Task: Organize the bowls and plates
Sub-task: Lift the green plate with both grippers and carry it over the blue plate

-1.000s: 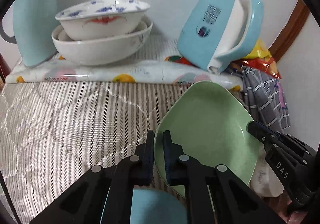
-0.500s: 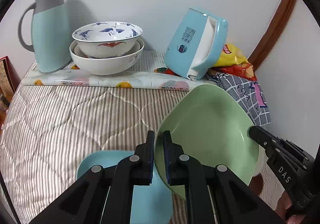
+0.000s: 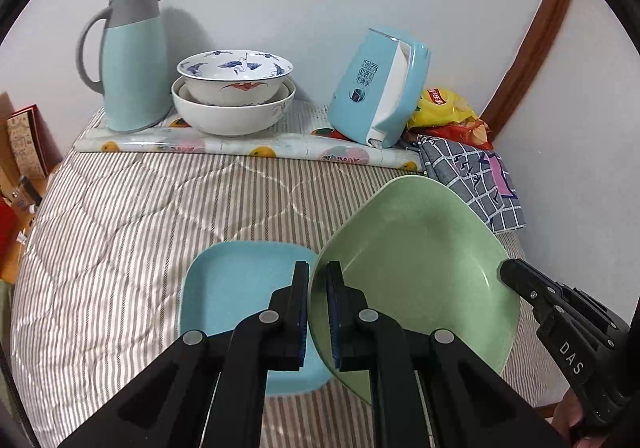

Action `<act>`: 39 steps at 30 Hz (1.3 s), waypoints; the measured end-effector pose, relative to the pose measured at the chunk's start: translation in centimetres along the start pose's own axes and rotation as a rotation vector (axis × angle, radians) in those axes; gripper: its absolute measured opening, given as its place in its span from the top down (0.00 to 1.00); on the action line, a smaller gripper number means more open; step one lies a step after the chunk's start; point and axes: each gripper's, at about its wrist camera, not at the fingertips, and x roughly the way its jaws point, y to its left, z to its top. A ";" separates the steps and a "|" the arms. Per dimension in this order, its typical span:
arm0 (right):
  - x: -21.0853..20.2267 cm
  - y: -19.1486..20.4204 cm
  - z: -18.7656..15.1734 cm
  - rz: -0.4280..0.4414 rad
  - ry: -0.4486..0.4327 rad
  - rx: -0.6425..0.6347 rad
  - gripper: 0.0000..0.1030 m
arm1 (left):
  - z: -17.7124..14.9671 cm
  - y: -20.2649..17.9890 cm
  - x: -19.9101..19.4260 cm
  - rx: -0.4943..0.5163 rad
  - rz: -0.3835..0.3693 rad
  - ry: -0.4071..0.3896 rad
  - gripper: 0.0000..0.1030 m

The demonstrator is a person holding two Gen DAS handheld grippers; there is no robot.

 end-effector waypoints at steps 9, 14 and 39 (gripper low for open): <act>-1.6 1.2 -3.2 0.007 0.005 0.010 0.96 | -2.5 1.2 -1.3 -0.001 0.004 0.010 0.91; -1.3 1.9 -4.7 0.018 0.022 0.021 0.96 | -3.8 2.4 -1.4 -0.006 0.016 0.025 0.91; 4.1 6.5 -7.6 0.070 0.128 0.020 0.96 | -5.4 8.6 1.7 -0.040 0.073 0.104 0.91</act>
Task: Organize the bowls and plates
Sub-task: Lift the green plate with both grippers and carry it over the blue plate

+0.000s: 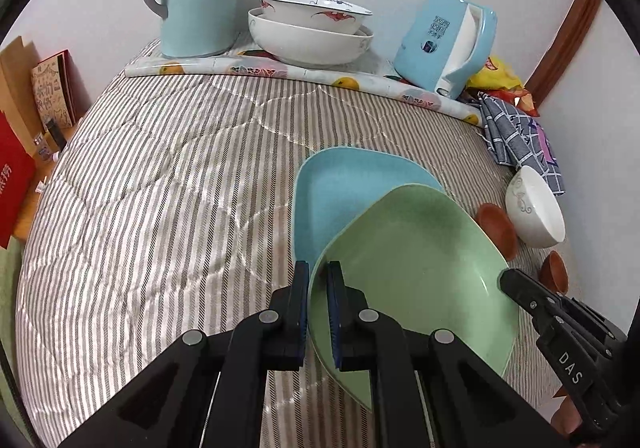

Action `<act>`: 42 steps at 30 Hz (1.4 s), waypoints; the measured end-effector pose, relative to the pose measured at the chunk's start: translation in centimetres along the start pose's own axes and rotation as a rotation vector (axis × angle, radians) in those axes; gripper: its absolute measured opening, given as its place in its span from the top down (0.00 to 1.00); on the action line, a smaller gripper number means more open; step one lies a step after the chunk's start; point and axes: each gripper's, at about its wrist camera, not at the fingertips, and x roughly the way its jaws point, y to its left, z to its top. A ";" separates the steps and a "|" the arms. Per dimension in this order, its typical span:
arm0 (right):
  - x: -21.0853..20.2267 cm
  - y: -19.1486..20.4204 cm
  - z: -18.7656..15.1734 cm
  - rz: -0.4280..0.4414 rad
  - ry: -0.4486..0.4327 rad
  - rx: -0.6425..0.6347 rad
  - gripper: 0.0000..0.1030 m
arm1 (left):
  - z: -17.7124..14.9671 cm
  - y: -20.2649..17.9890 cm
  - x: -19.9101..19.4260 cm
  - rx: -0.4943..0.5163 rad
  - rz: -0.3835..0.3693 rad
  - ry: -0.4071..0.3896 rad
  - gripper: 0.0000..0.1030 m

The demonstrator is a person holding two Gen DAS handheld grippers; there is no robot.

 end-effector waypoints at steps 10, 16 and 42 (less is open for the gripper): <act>0.7 0.2 0.6 0.000 0.008 0.018 0.96 | 1.2 0.3 1.2 0.009 -0.020 0.014 0.90; 1.1 0.1 1.4 -0.003 0.011 0.041 0.96 | 2.8 0.1 2.0 0.029 -0.011 0.011 0.89; 3.8 1.3 2.7 0.022 0.091 -0.002 0.87 | 7.0 0.1 6.0 0.066 -0.006 0.003 0.73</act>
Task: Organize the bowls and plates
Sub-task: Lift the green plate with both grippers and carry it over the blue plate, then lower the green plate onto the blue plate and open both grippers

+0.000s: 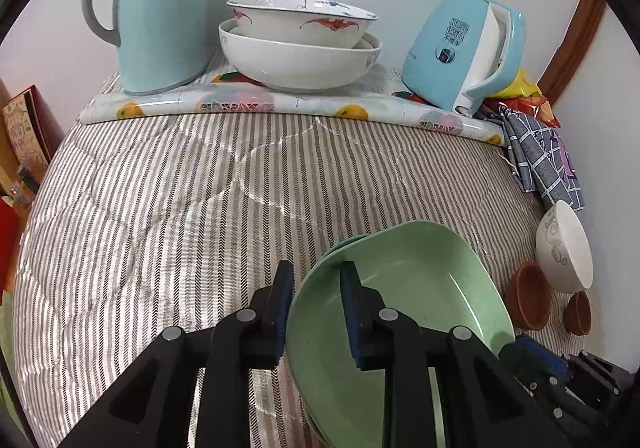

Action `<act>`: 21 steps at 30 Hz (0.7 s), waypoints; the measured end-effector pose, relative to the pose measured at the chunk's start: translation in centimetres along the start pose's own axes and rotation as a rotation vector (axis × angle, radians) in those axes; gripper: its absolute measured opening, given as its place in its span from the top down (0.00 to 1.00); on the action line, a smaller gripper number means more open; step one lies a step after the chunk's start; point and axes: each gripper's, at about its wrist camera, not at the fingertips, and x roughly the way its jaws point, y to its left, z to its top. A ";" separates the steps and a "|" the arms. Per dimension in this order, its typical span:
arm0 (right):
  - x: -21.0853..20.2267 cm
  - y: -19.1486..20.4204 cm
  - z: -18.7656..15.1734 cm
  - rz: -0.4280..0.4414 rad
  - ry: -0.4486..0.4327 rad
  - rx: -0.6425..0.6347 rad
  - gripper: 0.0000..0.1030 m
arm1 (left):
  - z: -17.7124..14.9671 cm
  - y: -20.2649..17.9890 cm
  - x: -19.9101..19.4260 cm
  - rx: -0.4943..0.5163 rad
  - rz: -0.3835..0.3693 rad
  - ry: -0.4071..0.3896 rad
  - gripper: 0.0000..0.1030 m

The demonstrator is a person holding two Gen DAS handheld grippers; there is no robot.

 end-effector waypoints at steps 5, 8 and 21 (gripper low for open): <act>0.0 -0.1 -0.3 0.023 0.009 -0.005 0.85 | -0.4 0.3 0.1 0.008 0.019 0.008 0.64; -0.6 0.1 -0.5 0.023 -0.004 -0.025 0.74 | -0.6 0.5 -0.5 0.010 0.034 -0.008 0.48; -2.9 -1.2 -1.8 0.004 -0.040 -0.027 0.70 | -3.0 1.7 -2.8 -0.046 0.043 -0.038 0.56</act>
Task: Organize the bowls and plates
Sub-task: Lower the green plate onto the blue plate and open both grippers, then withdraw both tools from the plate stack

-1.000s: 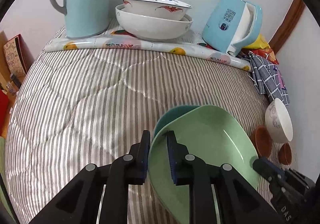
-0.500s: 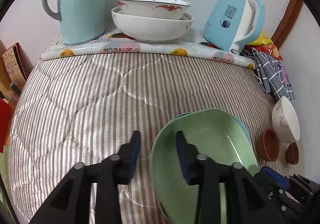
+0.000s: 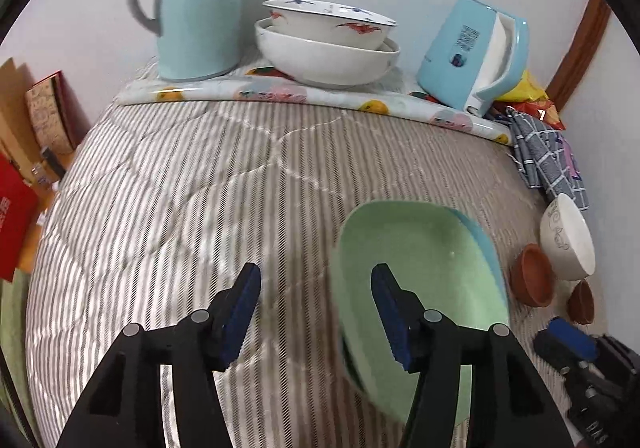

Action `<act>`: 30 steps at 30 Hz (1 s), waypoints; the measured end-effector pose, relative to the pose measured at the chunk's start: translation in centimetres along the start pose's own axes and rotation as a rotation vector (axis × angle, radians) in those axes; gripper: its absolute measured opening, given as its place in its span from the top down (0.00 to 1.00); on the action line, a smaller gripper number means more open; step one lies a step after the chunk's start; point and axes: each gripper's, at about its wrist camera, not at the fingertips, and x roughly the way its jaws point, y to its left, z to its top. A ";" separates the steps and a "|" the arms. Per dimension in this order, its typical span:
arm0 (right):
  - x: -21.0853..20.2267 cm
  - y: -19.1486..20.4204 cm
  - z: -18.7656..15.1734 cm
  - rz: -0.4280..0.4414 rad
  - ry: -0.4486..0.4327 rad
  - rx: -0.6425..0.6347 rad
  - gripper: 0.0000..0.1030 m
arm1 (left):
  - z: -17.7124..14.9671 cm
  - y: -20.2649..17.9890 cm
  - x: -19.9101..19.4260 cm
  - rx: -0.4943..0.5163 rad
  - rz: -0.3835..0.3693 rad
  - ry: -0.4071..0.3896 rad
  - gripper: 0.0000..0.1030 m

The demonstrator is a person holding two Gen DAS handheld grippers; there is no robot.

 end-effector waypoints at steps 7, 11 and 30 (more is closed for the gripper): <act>-0.7 -1.1 -0.9 -0.009 -0.003 0.008 0.70 | -0.4 -0.5 0.0 -0.014 -0.038 -0.030 0.90; -0.7 -1.7 -1.1 -0.019 0.000 0.016 0.70 | 0.1 -1.1 0.0 0.002 -0.038 -0.048 0.90; -2.7 -4.8 -1.5 -0.070 -0.053 0.062 0.70 | -0.1 -1.8 -1.3 0.026 0.034 -0.024 0.84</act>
